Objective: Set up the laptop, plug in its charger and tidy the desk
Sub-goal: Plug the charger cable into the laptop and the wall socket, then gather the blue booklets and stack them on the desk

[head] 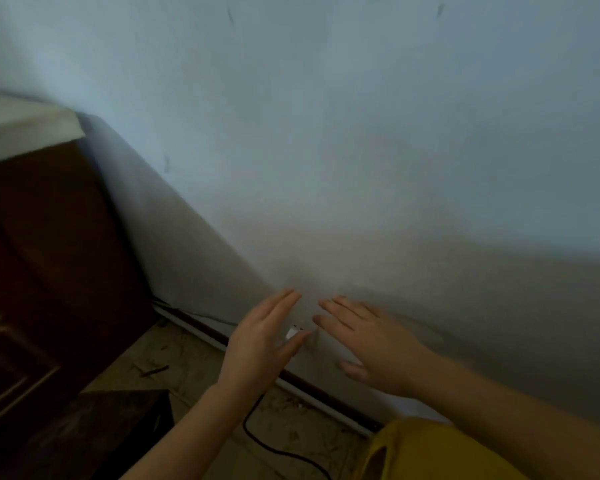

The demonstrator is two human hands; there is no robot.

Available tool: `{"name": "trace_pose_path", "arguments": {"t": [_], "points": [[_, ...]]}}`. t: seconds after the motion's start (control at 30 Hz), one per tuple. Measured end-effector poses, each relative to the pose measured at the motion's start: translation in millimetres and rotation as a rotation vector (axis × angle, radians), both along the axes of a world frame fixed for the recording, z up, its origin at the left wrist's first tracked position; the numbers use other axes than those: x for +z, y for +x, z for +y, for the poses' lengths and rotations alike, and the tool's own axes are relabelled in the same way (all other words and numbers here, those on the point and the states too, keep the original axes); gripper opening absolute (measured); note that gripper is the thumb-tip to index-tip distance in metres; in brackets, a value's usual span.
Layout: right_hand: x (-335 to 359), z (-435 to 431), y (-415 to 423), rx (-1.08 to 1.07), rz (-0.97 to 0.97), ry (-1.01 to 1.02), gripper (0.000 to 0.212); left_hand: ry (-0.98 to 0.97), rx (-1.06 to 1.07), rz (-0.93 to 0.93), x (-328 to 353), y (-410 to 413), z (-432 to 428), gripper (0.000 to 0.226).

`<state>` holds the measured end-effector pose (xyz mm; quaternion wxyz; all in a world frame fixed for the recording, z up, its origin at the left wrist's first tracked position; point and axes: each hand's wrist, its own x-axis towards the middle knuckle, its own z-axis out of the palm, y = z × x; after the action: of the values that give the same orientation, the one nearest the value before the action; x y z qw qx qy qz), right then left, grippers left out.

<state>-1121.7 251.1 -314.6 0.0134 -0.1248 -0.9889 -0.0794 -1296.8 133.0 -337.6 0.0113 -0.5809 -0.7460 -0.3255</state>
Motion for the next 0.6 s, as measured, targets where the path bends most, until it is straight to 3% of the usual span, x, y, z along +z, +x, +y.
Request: {"name": "trace_pose_path", "arguments": {"t": [0.1,0.3,0.43,0.6], "points": [[61,-14,3,0.028,0.028,0.032,0.058,0.009,-0.06,0.067,77,9,-14,0.066],[215,-39,37,0.043,0.017,0.066,0.073,0.022,-0.192,0.26,235,53,-24,0.063],[311,-49,91,-0.159,0.184,-0.034,0.066,-0.028,-0.157,0.262,329,83,-25,0.074],[424,-79,175,-0.43,0.366,-0.102,0.073,-0.045,-0.143,0.299,438,134,-34,0.087]]}}
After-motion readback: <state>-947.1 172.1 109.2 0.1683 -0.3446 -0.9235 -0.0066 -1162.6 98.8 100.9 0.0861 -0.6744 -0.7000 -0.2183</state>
